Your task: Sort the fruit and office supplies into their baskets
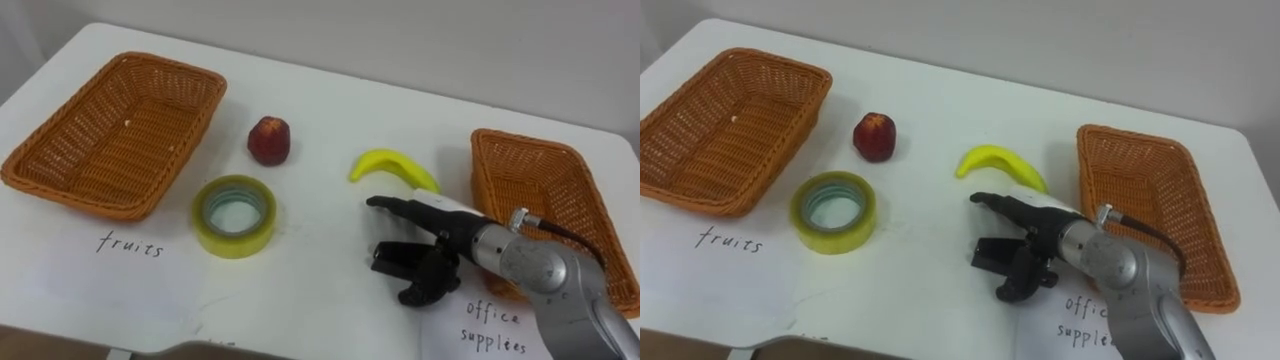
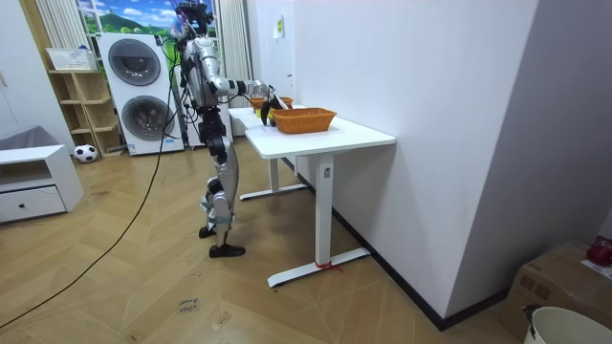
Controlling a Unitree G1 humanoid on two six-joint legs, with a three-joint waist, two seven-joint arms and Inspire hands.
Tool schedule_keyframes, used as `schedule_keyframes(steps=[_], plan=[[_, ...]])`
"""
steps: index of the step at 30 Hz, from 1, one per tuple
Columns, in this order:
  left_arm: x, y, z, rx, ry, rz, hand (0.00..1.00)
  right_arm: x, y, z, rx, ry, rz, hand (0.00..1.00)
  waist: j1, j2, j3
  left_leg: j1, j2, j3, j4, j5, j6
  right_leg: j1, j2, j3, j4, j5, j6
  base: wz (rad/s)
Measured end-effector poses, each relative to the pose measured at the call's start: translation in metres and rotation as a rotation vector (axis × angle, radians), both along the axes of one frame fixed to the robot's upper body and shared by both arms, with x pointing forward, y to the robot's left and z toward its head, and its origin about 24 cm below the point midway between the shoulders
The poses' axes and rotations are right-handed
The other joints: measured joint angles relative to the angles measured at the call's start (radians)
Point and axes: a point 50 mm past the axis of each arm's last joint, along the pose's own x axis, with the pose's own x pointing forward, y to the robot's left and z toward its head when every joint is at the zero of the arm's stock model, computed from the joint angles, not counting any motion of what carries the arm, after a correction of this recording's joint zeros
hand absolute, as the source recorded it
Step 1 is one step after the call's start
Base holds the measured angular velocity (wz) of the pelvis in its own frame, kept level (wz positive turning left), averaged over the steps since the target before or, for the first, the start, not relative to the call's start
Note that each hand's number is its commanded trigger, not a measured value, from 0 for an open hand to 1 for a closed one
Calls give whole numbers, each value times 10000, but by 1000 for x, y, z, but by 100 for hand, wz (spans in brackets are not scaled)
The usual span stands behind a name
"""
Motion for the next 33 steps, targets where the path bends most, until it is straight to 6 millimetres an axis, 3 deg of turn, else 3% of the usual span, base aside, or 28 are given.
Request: schedule_keyframes(steps=[12, 13, 14, 33], plan=[[-10, 1, -2, 278, 614, 127, 0, 0, 1, -4, 77, -107, -504, 0, -191, -22, -9, 5, -5, -74, 33, 3, 6, 57, -15, -75, 2, 3, 2, 1], [-11, 1, -2, 293, 666, 150, 0, 0, 1, -4, 78, -86, -542, 64, -233, -23, -9, 4, -8, -91, 32, 3, 6, 62, -15, -77, 2, 3, 2, 0], [-11, 1, -2, 305, 685, 162, 0, -1, 1, -4, 72, -74, -565, 100, -244, -27, -11, 3, -8, -91, 31, 3, 6, 62, -15, -80, 2, 3, 2, 0], [0, 1, 0, 341, 429, 159, 0, 12, 1, 4, -1529, -1333, -856, 100, -198, -24, -5, 1, -23, -82, -11, 10, 17, 36, -21, -29, -25, 4, 5, 0]])
